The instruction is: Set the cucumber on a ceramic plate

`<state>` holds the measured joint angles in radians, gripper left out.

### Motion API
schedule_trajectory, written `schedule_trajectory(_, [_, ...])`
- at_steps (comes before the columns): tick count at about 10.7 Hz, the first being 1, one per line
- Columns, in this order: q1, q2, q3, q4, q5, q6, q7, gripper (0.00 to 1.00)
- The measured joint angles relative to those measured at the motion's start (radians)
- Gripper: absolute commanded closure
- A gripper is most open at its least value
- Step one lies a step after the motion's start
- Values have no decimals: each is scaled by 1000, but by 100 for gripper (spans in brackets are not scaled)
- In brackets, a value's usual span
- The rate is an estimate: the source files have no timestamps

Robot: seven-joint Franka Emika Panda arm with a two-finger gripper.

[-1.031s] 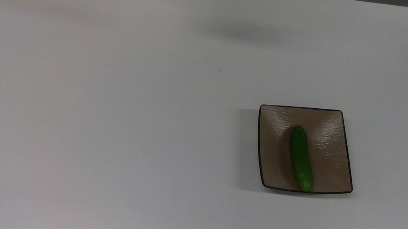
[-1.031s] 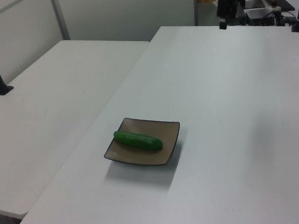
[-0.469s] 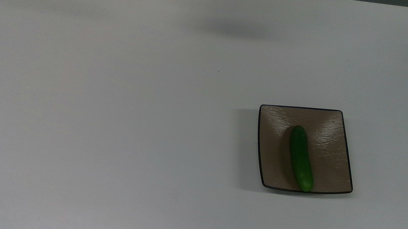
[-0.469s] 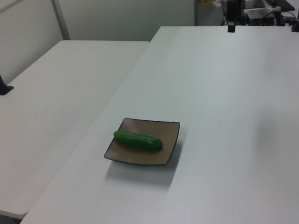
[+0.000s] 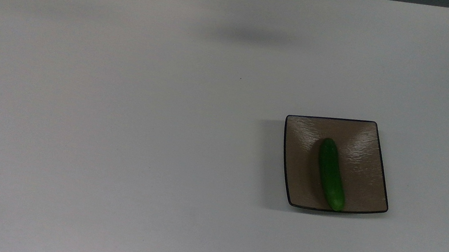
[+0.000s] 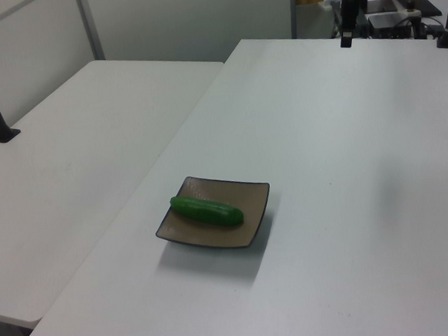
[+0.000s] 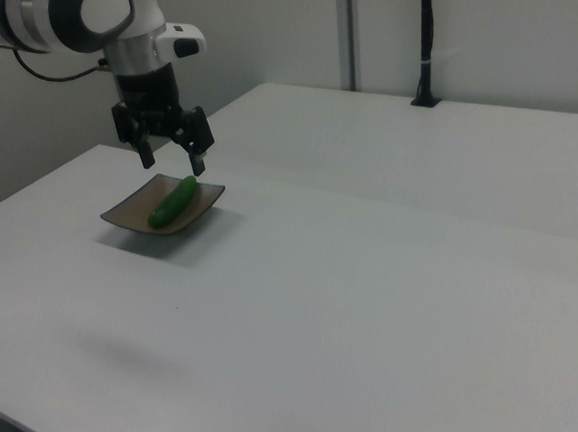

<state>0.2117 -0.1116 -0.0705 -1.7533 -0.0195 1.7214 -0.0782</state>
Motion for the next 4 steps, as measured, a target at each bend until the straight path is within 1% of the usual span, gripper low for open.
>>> schedule_trajectory(4, [-1,0,0,0,12,0,-4,0])
